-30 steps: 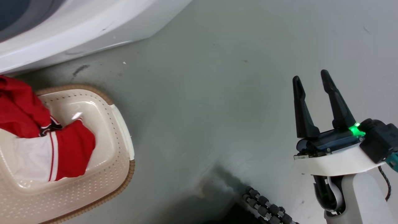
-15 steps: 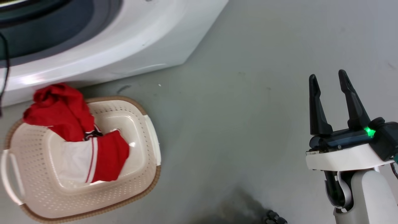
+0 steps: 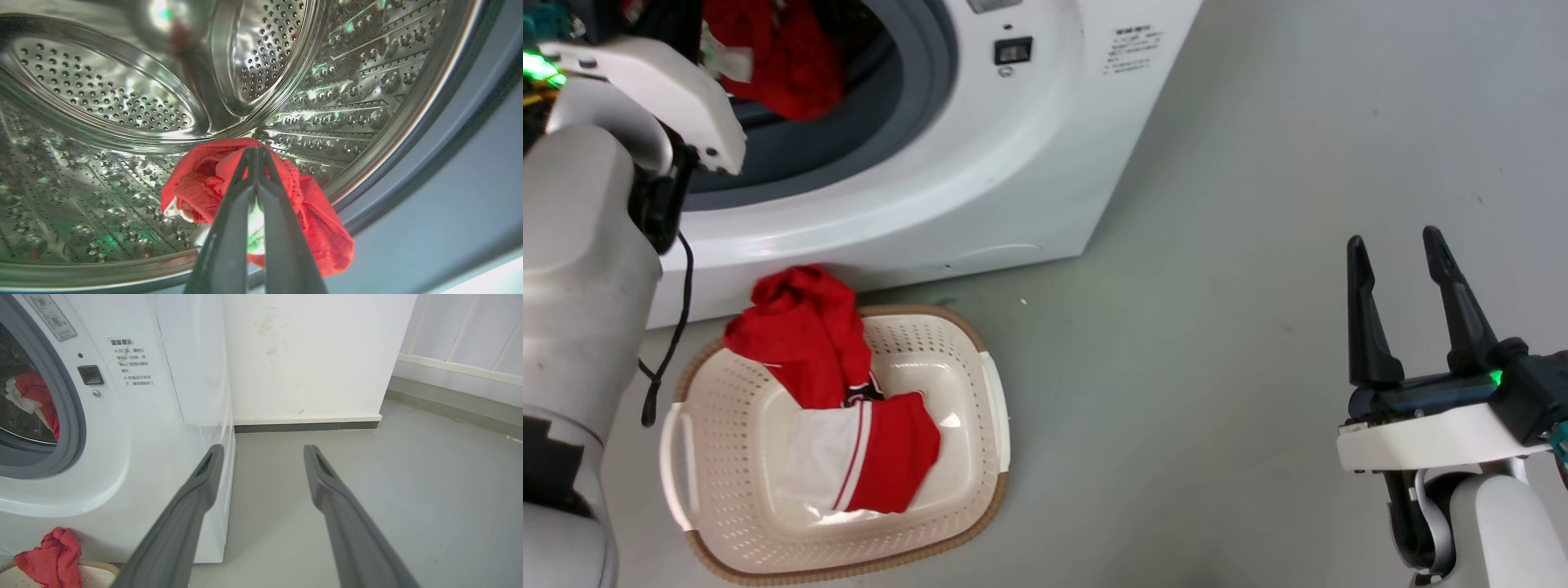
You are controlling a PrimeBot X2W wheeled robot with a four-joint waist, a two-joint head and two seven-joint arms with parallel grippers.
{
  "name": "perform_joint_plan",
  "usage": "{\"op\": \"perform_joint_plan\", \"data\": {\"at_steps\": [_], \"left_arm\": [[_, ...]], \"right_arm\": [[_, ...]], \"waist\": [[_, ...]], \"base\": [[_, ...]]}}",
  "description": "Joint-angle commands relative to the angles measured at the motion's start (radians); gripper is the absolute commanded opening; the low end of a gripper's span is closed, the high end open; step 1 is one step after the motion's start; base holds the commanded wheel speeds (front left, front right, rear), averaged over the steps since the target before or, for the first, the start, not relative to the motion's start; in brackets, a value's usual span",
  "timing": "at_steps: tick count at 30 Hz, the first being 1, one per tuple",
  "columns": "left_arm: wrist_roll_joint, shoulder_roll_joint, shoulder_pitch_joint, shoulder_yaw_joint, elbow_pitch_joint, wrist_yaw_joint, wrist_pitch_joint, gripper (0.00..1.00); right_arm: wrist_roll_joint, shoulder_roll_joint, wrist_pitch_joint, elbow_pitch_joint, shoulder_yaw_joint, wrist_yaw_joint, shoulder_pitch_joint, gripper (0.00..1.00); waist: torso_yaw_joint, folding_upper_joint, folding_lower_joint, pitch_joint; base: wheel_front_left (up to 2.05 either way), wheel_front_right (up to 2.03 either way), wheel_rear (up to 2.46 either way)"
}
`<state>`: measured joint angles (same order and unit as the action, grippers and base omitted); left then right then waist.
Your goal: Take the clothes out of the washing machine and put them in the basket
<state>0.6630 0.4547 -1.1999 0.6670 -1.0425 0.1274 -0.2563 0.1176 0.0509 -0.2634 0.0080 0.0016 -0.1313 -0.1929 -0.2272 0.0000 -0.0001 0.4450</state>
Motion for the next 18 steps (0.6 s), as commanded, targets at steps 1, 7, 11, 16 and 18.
{"op": "perform_joint_plan", "data": {"at_steps": [1,7,11,16,18], "left_arm": [[-0.004,-0.002,0.031,-0.008,0.018,-0.008,-0.007,0.0],[-0.038,0.007,0.154,-0.053,0.198,-0.061,-0.01,0.0],[-0.063,0.02,0.265,-0.085,0.344,-0.097,-0.01,0.0],[-0.064,0.037,0.413,-0.094,0.5,-0.136,-0.009,0.0],[-0.06,0.049,0.468,-0.088,0.567,-0.152,-0.002,0.0]], "right_arm": [[-0.01,-0.001,-0.002,0.006,-0.002,0.001,0.014,1.0],[-0.021,-0.001,-0.002,0.019,-0.015,0.001,0.041,1.0],[-0.028,-0.001,-0.002,0.028,-0.026,0.001,0.059,1.0],[-0.037,-0.001,-0.002,0.039,-0.046,0.001,0.086,1.0],[-0.039,-0.001,-0.002,0.04,-0.052,0.001,0.096,1.0]], "waist": [[0.034,0.0,0.0001,-0.044],[0.068,0.0,0.0001,-0.11],[0.09,0.0,0.0001,-0.161],[0.115,0.0,0.0001,-0.223],[0.123,0.0,0.0001,-0.243]], "base": [[0.0,0.0,0.0],[0.0,0.0,0.0],[0.0,0.0,0.0],[0.0,0.0,0.0],[0.0,0.0,0.0]]}}
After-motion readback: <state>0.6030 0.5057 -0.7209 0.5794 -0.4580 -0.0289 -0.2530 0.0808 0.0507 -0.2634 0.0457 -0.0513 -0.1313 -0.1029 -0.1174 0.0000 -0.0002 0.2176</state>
